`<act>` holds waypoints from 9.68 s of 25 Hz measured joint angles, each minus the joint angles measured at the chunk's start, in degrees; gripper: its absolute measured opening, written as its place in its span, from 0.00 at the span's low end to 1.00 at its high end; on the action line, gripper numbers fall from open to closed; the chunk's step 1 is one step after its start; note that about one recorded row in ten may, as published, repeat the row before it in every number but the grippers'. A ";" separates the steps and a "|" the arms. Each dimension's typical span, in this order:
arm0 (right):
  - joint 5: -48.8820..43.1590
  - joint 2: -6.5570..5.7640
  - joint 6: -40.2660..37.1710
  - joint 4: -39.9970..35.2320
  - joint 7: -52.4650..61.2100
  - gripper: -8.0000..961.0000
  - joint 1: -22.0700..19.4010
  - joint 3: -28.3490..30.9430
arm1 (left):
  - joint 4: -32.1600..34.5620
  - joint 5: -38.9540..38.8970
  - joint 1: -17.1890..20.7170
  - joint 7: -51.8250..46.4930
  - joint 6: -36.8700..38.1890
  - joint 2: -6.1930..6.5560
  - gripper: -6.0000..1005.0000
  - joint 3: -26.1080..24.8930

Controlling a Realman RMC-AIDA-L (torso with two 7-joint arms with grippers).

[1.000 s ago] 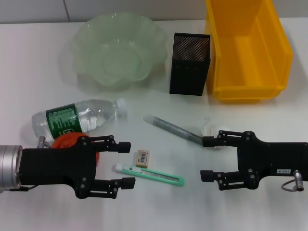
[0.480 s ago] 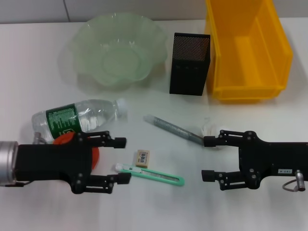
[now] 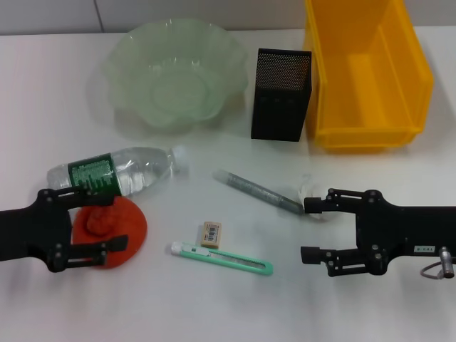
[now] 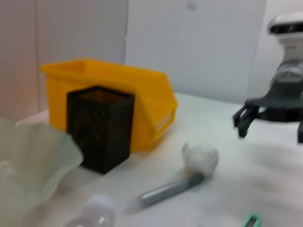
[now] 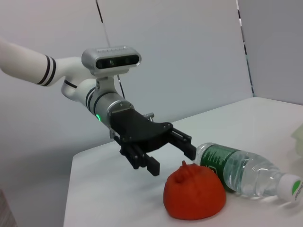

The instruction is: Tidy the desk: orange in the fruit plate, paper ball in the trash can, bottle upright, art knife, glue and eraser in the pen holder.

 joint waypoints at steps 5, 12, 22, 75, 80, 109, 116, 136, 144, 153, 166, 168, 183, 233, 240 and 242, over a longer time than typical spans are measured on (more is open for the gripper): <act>0.03 0.00 0.15 0.00 0.12 0.85 0.05 0.01 | 0.95 1.89 0.68 0.11 -3.39 -0.03 0.78 -0.47; -0.01 -0.01 0.34 0.01 0.15 0.85 0.14 0.01 | 1.05 2.64 0.70 0.68 -6.46 -0.43 0.76 -0.48; 0.11 -0.01 0.37 0.09 0.17 0.85 0.14 0.00 | 1.14 2.63 0.71 3.29 -6.52 -0.73 0.71 -0.06; 0.38 0.14 1.35 0.00 -0.21 0.85 -0.22 1.15 | -6.63 -12.95 -10.33 1.67 -2.69 -7.54 0.19 -12.36; 0.63 0.36 2.17 0.01 -0.24 0.85 0.06 1.17 | -10.57 -18.20 -13.30 2.10 -9.91 -7.77 0.19 -12.35; 8.10 0.80 10.71 3.34 -3.37 0.85 -0.30 3.17 | -19.59 -28.01 -21.03 17.39 -39.53 -8.46 0.20 -12.34; 8.11 0.79 10.74 3.35 -3.37 0.84 -0.33 3.17 | -19.63 -28.07 -21.15 17.51 -40.03 -8.46 0.30 -12.27; 8.11 0.70 10.73 3.29 -3.36 0.84 -0.26 3.22 | -16.59 -27.43 -17.21 8.39 -23.84 -7.67 0.80 -8.14; 8.11 0.59 10.27 3.15 -3.34 0.84 -0.22 3.26 | -6.85 -27.34 -7.68 -1.49 -6.39 -5.41 0.80 3.73; 7.99 0.06 7.09 2.91 -2.90 0.84 0.00 2.74 | -6.42 -20.83 -2.20 -1.43 1.76 -1.78 0.80 6.78; 7.02 -0.71 5.37 2.73 -0.23 0.84 0.55 2.54 | -6.90 -13.23 -0.55 3.96 2.02 -1.13 0.80 6.69; 6.80 -0.71 5.46 2.73 -0.09 0.84 0.54 2.55 | -6.91 -13.20 -0.46 4.03 2.01 -1.18 0.80 6.82; 5.79 -1.11 0.32 -13.39 22.02 0.84 1.95 -3.40 | -6.87 -10.73 -0.78 6.09 1.80 -1.98 0.80 7.03; -26.21 0.87 15.48 -23.46 44.23 0.84 16.75 -29.79 | -6.81 -9.94 1.17 6.31 0.61 -1.60 0.80 4.44; -24.73 0.88 14.41 -27.10 45.15 0.70 14.25 -29.23 | -6.79 -9.95 1.16 6.31 1.03 -1.59 0.80 3.91; -21.17 0.80 12.22 -31.42 45.31 0.63 11.34 -27.19 | -6.75 -9.95 1.21 6.31 1.22 -1.60 0.80 3.90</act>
